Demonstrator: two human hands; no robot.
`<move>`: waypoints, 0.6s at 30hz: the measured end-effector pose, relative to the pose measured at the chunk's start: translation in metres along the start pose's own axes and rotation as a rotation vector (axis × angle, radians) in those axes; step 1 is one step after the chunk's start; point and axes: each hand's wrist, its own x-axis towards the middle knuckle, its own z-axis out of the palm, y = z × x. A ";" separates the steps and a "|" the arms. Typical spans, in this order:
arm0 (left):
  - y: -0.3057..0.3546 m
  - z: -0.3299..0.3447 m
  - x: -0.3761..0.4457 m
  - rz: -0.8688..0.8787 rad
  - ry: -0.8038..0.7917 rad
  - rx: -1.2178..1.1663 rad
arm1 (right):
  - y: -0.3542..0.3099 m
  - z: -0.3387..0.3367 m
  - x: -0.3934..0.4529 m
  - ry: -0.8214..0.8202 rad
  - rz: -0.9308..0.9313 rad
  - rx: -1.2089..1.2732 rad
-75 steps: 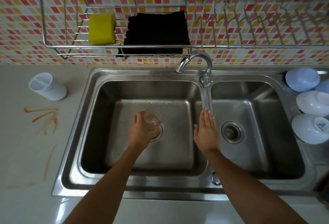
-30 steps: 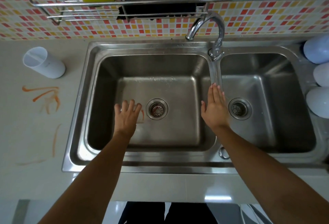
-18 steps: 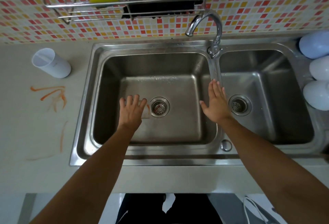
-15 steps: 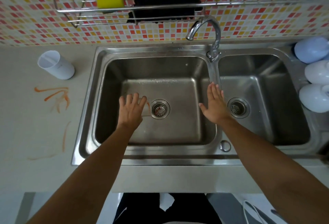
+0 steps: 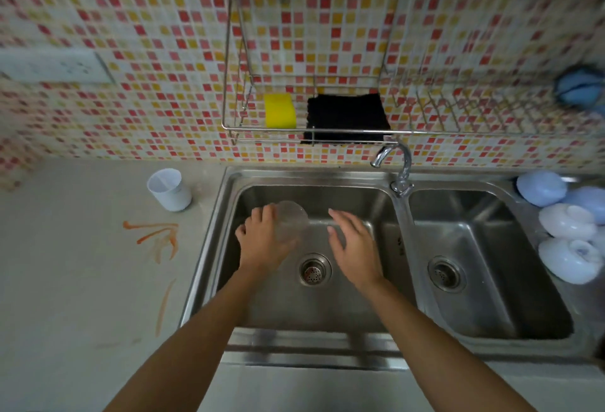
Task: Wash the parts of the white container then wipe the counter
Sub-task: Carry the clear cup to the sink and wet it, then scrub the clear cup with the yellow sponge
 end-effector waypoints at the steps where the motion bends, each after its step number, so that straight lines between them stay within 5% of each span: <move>1: -0.004 -0.008 0.000 0.032 0.028 -0.075 | -0.017 -0.005 0.011 0.065 -0.066 0.022; 9: -0.010 -0.074 0.011 0.179 0.224 -0.386 | -0.150 -0.032 0.125 0.331 -0.353 0.073; 18: -0.023 -0.108 0.042 0.212 0.263 -0.382 | -0.152 0.005 0.245 -0.208 0.143 -0.305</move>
